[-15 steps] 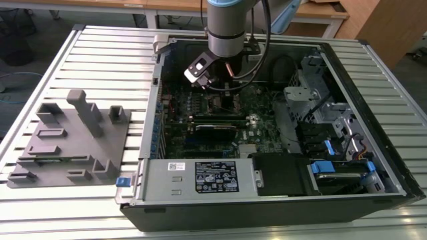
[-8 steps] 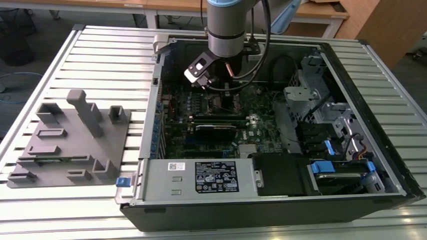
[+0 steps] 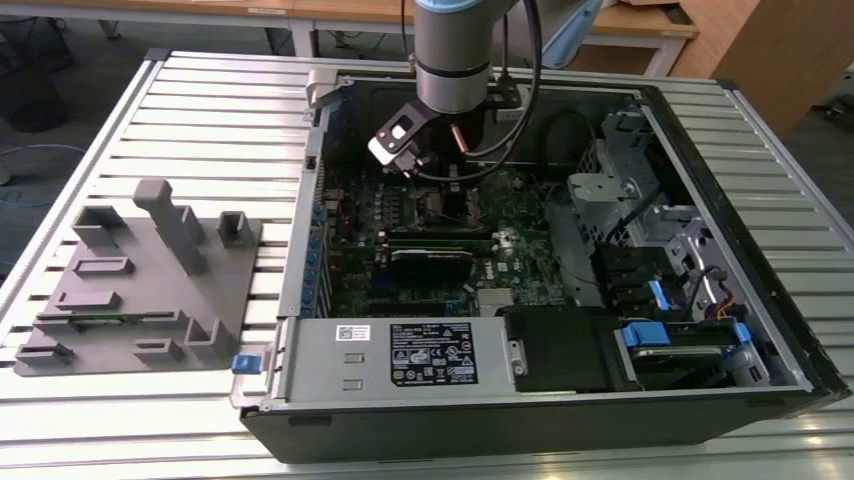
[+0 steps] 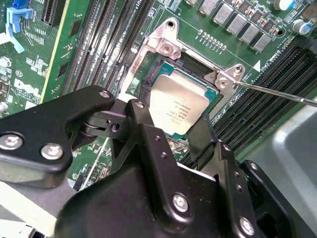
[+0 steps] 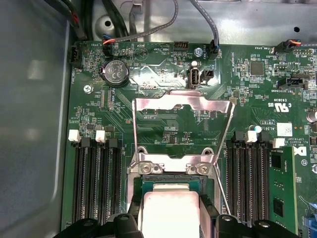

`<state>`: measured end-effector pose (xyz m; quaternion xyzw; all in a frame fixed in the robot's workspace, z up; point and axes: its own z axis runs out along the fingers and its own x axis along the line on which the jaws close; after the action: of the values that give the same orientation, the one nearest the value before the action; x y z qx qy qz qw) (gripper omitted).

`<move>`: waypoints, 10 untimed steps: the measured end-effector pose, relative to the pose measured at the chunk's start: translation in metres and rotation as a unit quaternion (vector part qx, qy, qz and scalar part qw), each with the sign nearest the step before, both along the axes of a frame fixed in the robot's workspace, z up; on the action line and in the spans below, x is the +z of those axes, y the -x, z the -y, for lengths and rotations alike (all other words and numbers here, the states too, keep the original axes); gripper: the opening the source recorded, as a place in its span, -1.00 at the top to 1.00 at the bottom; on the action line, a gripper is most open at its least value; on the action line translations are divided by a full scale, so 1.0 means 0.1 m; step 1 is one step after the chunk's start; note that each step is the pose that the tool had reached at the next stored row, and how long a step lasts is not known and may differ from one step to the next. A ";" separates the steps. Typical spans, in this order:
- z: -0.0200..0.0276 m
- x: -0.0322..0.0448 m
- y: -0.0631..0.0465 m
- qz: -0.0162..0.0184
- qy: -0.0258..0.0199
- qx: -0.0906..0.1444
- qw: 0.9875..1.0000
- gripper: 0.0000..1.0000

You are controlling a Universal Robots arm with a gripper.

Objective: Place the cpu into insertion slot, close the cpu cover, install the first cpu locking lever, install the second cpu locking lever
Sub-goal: 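Place the cpu into insertion slot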

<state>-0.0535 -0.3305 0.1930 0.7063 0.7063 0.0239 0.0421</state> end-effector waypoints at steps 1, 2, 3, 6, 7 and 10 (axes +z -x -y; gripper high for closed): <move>0.000 0.000 0.00 0.000 0.000 -0.001 1.000 -0.07; 0.002 0.001 -0.01 0.000 0.000 -0.002 1.000 -0.07; 0.003 0.001 -0.01 0.000 0.000 -0.003 1.000 -0.07; 0.006 0.001 -0.02 0.000 0.000 -0.006 1.000 -0.07; 0.007 0.001 -0.02 0.000 0.000 -0.006 1.000 -0.07; 0.006 0.000 -0.03 0.000 0.000 -0.007 1.000 -0.07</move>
<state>-0.0510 -0.3311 0.1930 0.7113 0.7012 0.0235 0.0423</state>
